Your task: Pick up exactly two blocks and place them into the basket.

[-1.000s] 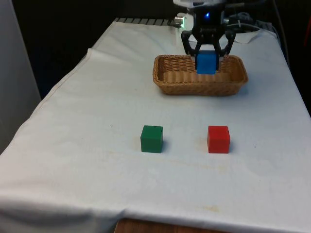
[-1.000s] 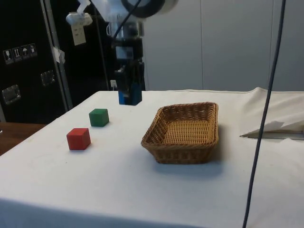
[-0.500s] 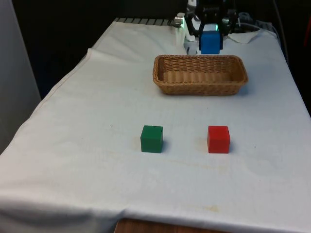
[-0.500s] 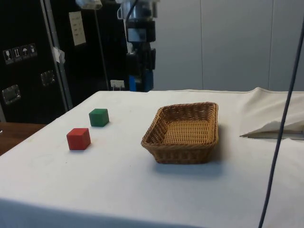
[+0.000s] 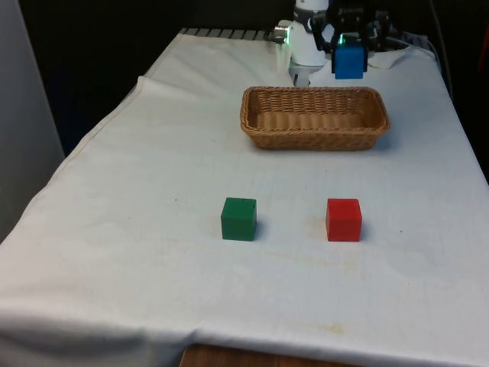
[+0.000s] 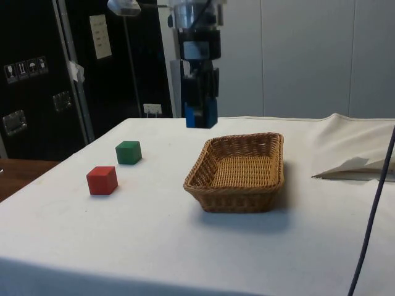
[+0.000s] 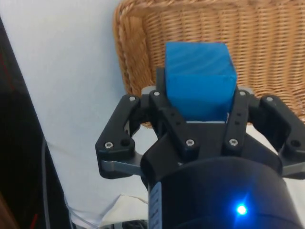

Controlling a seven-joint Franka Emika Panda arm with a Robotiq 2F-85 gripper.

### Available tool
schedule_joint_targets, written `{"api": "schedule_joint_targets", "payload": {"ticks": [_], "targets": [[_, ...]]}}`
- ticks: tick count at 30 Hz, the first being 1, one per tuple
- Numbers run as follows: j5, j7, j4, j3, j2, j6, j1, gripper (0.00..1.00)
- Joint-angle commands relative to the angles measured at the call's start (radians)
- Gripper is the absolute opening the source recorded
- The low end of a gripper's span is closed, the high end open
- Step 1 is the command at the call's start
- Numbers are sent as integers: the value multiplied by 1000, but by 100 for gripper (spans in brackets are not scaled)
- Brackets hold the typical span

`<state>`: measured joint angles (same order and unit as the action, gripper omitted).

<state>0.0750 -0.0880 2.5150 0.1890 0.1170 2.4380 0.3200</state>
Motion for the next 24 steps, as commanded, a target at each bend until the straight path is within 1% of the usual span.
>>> {"api": "schedule_joint_targets", "payload": {"ticks": [1,2,3,10,11,12,15,19,20,21,24], "targets": [[-13,-24,22,-12,4,23,3,1],[0,-9,18,-13,2,11,0,1],[-11,-32,39,-26,4,38,3,1],[-4,-37,99,-64,-13,105,4,1],[0,-28,94,-61,-8,88,1,1],[-4,-35,112,-72,-20,122,4,1],[-8,-29,125,-80,-31,141,1,1],[-14,-20,136,-91,-58,168,1,1],[0,-10,134,-89,-54,155,1,1],[-15,-18,138,-92,-64,173,1,1],[-22,-12,138,-96,-84,184,1,1]]}}
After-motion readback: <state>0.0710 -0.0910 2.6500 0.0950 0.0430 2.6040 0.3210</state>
